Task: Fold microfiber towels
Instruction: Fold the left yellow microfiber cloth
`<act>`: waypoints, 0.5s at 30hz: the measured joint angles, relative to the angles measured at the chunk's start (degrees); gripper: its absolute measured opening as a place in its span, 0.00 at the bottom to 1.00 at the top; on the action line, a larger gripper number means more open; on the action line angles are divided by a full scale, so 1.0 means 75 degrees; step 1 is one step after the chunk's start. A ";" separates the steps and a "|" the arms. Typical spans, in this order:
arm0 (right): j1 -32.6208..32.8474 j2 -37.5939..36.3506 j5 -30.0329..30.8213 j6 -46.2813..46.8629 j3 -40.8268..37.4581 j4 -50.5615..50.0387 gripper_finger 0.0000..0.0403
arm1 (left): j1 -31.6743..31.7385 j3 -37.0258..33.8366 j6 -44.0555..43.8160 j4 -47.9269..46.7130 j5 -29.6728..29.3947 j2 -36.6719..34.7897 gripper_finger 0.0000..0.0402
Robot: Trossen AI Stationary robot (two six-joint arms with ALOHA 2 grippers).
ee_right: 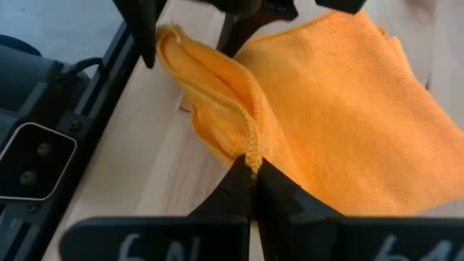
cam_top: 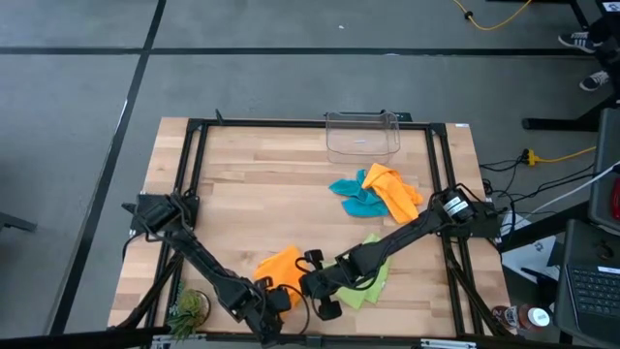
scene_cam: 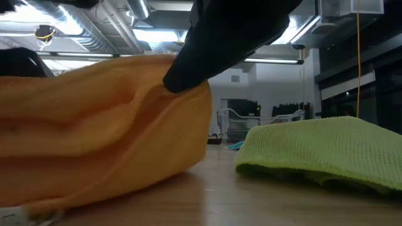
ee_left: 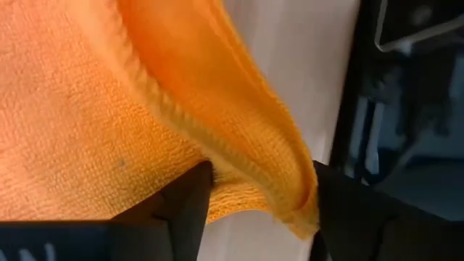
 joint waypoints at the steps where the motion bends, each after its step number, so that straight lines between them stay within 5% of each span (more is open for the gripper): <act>1: -0.0002 0.0000 -0.0016 -0.0001 0.0000 0.0000 0.01 | 0.0022 0.0000 -0.0005 0.0013 -0.0023 0.0028 0.55; 15: 0.0016 -0.0003 -0.0078 0.0191 -0.0005 -0.0832 0.02 | -0.0021 0.0061 -0.0156 -0.0060 -0.0195 0.0485 0.52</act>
